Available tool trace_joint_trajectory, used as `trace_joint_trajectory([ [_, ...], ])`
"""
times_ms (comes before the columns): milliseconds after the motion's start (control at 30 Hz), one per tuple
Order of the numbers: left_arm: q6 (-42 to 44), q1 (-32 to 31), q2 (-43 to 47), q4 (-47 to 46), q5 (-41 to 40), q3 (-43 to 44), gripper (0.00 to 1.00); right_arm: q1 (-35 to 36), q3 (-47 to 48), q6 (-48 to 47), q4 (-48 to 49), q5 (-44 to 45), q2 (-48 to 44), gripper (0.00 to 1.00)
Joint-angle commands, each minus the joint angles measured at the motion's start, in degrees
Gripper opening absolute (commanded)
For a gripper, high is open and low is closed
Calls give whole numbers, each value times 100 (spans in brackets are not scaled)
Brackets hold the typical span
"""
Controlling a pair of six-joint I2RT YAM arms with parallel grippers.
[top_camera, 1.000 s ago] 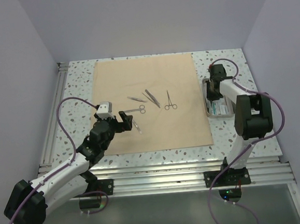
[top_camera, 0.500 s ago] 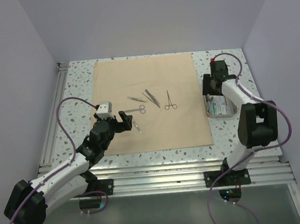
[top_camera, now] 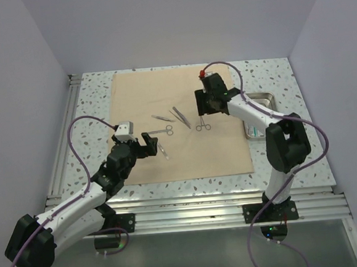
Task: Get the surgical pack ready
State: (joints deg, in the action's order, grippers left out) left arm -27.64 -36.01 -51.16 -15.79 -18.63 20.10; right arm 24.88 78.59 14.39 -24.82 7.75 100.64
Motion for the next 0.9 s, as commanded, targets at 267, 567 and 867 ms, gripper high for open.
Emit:
trace_joint_trajectory([
  [267, 92, 15, 18, -231, -27, 38, 100, 719, 1596, -234, -84, -168, 1510, 59],
  [567, 110, 15, 1, -223, -44, 56, 100, 728, 2151, -613, -111, -476, 2179, 50],
  [867, 118, 6, -17, -205, -61, 73, 100, 728, 2486, -745, -260, -625, 2610, 45],
])
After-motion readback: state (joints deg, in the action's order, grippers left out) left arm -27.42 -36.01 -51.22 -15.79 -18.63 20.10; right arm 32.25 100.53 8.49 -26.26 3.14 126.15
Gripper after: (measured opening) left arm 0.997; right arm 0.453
